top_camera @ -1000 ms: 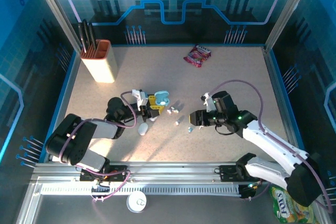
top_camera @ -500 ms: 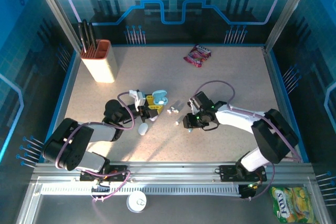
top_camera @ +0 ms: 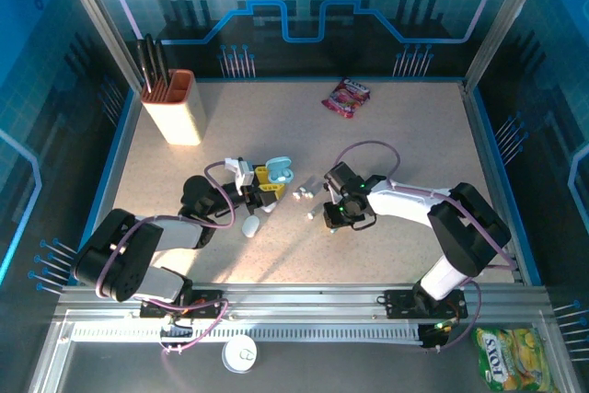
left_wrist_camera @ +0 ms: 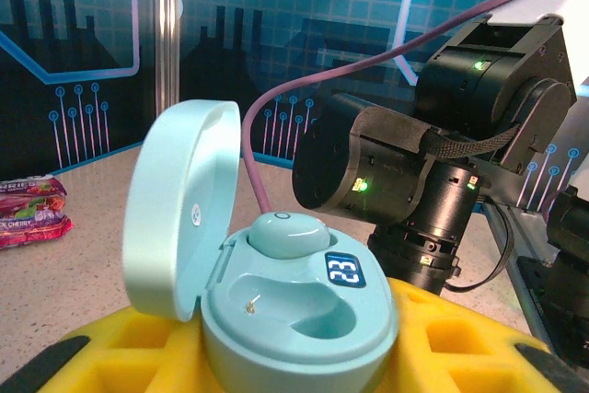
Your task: Insert the wireless bluetooth earbuds into the charging case
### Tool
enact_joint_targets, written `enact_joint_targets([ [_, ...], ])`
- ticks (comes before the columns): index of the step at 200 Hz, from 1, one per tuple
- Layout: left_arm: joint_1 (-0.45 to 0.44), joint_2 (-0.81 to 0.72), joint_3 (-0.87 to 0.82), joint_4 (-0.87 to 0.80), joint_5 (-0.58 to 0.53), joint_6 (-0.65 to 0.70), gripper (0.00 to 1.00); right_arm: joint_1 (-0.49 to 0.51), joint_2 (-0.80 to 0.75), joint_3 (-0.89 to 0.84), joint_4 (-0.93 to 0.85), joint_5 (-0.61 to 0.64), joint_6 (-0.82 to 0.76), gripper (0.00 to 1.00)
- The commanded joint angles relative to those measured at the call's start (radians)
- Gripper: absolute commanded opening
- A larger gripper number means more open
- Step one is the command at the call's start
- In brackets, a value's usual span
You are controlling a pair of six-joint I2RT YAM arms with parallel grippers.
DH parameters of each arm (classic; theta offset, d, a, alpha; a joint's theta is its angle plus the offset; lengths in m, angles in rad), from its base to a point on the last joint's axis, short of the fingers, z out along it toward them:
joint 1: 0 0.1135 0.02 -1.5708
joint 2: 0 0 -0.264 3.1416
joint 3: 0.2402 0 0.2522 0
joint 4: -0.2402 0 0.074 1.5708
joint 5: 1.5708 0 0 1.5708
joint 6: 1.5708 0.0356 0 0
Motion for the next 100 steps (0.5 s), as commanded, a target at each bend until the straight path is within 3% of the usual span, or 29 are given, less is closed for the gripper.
enact_joint_targets([
  [1, 0.006, -0.006, -0.001, 0.034, -0.006, 0.000, 0.38, 0.013, -0.002, 0.026, -0.045, 0.030, -0.003, 0.14],
  [85, 0.005, -0.013, -0.010, 0.035, -0.015, 0.003, 0.37, -0.059, -0.027, 0.043, 0.011, -0.011, 0.021, 0.12],
  [100, 0.006, -0.015, -0.012, 0.033, -0.017, 0.002, 0.37, -0.058, -0.025, 0.074, -0.004, -0.015, -0.001, 0.20],
])
